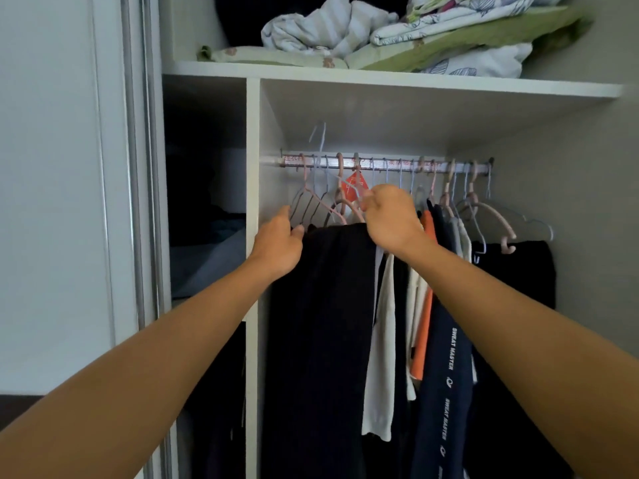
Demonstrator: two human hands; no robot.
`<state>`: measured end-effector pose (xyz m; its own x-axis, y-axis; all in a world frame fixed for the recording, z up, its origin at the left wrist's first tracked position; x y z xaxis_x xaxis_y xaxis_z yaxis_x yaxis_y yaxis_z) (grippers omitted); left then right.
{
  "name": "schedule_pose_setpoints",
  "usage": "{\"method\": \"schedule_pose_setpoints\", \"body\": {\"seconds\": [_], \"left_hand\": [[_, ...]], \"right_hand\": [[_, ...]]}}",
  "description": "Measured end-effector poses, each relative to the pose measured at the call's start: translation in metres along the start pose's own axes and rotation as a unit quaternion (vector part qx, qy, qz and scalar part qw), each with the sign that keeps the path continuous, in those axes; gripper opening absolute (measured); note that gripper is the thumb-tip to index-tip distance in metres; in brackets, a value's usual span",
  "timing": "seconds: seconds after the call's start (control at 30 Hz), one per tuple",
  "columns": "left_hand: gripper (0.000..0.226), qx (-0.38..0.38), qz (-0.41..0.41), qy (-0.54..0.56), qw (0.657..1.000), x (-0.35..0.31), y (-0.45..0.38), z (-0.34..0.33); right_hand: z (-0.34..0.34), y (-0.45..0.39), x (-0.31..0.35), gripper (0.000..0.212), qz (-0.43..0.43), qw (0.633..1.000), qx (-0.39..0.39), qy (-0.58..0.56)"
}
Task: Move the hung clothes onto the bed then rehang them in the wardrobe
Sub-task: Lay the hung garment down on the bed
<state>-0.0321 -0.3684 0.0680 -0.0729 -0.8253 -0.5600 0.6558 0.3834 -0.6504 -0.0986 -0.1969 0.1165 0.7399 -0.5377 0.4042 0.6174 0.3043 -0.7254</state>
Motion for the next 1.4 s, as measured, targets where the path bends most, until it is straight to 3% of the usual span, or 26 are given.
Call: {"method": "schedule_pose_setpoints", "body": {"seconds": [0.37, 0.5, 0.57, 0.67, 0.77, 0.9, 1.07, 1.4], "left_hand": [[0.065, 0.068, -0.059, -0.053, 0.995, -0.024, 0.004, -0.027], [0.072, 0.024, -0.086, -0.074, 0.993, -0.037, 0.015, -0.031], [0.066, -0.019, -0.101, -0.094, 0.99, -0.046, 0.021, -0.03], [0.041, -0.002, -0.119, -0.08, 0.99, -0.048, 0.02, -0.031], [0.016, -0.026, -0.144, -0.077, 0.986, -0.054, 0.023, -0.027], [0.029, -0.01, -0.218, -0.028, 0.976, -0.074, 0.041, -0.024], [0.029, 0.038, -0.215, 0.109, 0.97, -0.095, 0.073, -0.031], [0.036, 0.103, -0.207, 0.149, 0.961, -0.181, 0.153, -0.046]], "right_hand": [[0.096, 0.06, -0.065, 0.039, 0.019, 0.994, -0.049, -0.095], [0.124, 0.086, -0.08, 0.038, 0.018, 0.993, -0.068, -0.097], [0.137, 0.1, -0.087, 0.037, 0.008, 0.992, -0.075, -0.102], [0.155, 0.121, -0.089, 0.037, -0.005, 0.989, -0.088, -0.119], [0.175, 0.144, -0.084, 0.038, -0.014, 0.992, -0.102, -0.073], [0.204, 0.177, -0.082, 0.036, -0.052, 0.994, -0.095, 0.001], [0.244, 0.222, -0.069, 0.026, -0.082, 0.989, -0.097, 0.076], [0.328, 0.313, -0.048, 0.021, -0.172, 0.958, -0.058, 0.22]]}}
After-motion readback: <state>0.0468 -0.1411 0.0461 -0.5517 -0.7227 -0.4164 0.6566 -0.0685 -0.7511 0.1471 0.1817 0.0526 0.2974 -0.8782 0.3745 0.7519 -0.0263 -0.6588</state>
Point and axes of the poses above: each hand's wrist, its own y-axis away from the middle knuckle, its own z-axis out of the back of the hand, x = y × z, the point moved 3 cm from there along -y, towards the middle knuckle, and after that the axes turned 2 degrees about -z, right-handed, at the moved point
